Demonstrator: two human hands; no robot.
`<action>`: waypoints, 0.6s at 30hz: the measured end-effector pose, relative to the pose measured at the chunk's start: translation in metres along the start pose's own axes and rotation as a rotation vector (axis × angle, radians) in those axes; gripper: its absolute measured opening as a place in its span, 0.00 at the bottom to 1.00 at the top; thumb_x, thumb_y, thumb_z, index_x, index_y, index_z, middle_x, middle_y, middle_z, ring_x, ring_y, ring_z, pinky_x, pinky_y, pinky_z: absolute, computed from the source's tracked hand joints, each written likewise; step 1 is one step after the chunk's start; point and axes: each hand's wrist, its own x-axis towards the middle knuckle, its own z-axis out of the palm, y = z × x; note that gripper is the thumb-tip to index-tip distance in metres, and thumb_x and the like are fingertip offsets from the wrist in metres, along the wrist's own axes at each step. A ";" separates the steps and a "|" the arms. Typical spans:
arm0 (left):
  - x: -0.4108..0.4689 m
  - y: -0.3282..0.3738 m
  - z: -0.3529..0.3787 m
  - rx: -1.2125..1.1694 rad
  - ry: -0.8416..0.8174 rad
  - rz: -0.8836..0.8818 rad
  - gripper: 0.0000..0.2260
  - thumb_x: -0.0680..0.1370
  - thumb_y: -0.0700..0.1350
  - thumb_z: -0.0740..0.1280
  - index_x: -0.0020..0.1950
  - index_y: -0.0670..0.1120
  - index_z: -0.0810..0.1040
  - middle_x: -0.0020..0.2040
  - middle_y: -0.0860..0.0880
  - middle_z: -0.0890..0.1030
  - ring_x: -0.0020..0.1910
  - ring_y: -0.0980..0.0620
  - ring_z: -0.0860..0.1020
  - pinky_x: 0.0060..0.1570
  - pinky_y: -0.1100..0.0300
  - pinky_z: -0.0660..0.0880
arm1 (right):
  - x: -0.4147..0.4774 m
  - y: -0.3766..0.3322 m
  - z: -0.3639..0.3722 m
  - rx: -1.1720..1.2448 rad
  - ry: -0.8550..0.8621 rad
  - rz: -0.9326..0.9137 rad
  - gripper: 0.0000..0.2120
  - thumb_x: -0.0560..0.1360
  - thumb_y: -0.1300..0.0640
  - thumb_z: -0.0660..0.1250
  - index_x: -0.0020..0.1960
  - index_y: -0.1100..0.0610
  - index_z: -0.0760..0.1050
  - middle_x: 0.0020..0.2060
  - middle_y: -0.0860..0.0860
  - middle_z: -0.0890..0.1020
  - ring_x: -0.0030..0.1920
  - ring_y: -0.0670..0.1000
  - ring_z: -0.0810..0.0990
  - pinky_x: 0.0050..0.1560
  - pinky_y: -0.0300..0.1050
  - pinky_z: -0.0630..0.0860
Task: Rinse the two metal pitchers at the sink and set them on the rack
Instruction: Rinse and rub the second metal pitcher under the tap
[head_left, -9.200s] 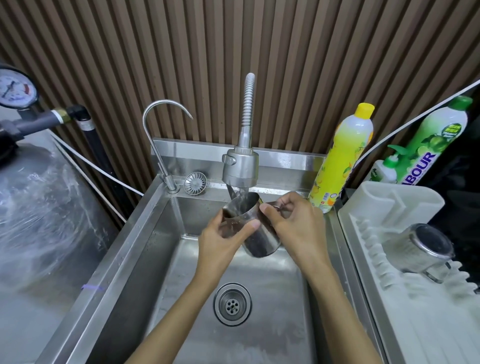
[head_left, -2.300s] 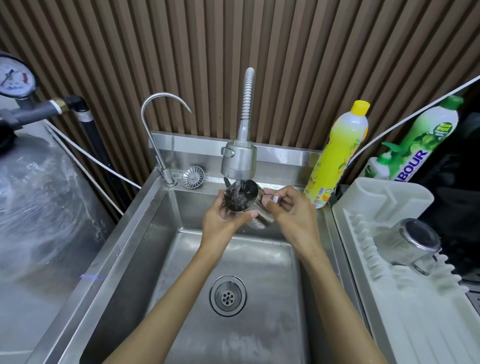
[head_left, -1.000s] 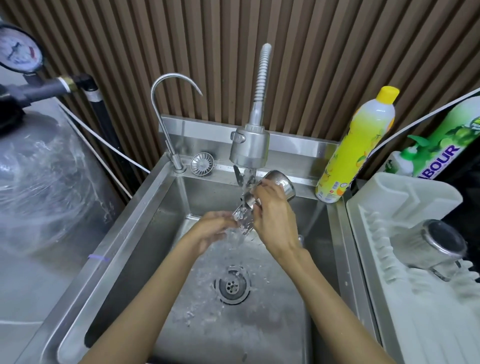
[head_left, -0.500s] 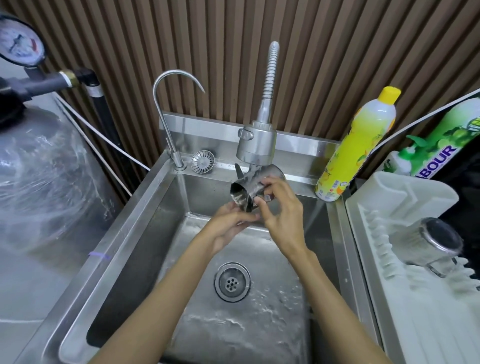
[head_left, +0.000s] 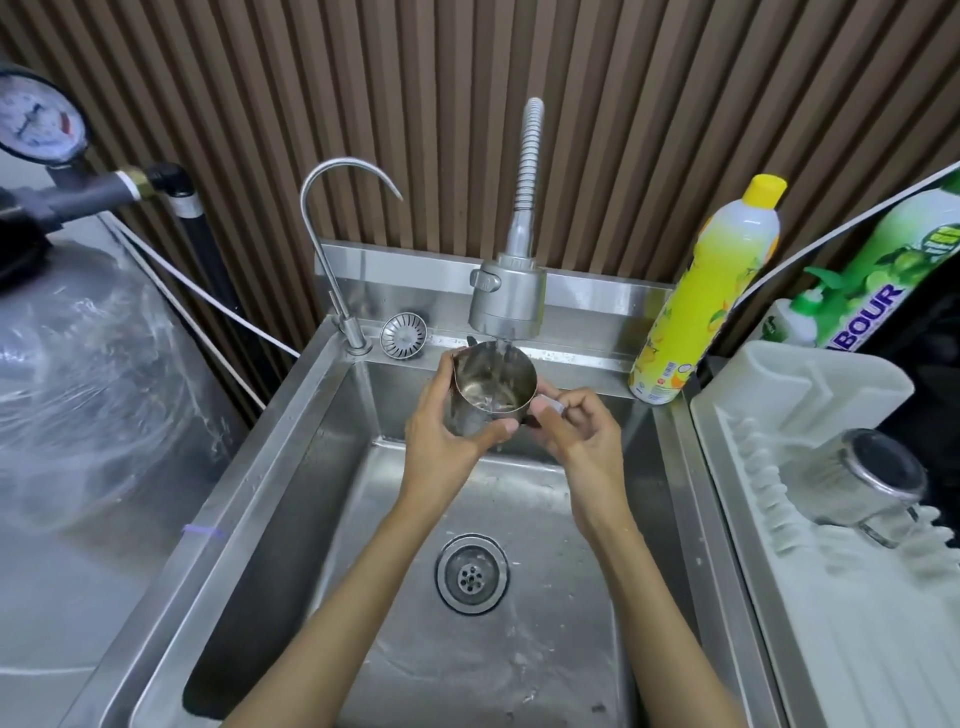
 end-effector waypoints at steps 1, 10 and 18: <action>0.000 0.001 -0.002 0.050 0.017 0.015 0.35 0.62 0.51 0.79 0.66 0.58 0.67 0.59 0.58 0.75 0.58 0.65 0.72 0.58 0.71 0.67 | 0.000 -0.003 0.000 -0.024 0.011 0.007 0.10 0.74 0.64 0.68 0.38 0.59 0.68 0.52 0.56 0.84 0.52 0.48 0.83 0.52 0.50 0.80; -0.002 0.011 0.003 0.176 0.008 -0.124 0.32 0.57 0.70 0.68 0.55 0.54 0.79 0.48 0.56 0.82 0.49 0.60 0.79 0.57 0.59 0.75 | 0.009 -0.027 -0.009 -0.420 0.127 0.015 0.12 0.71 0.52 0.71 0.34 0.52 0.70 0.37 0.56 0.82 0.43 0.58 0.84 0.38 0.54 0.82; 0.002 0.007 0.014 -0.182 0.037 -0.033 0.31 0.67 0.38 0.76 0.62 0.60 0.69 0.59 0.54 0.78 0.56 0.64 0.78 0.55 0.72 0.71 | 0.007 -0.029 -0.006 -0.228 -0.077 -0.047 0.09 0.76 0.61 0.66 0.39 0.55 0.68 0.55 0.43 0.82 0.55 0.41 0.80 0.57 0.34 0.74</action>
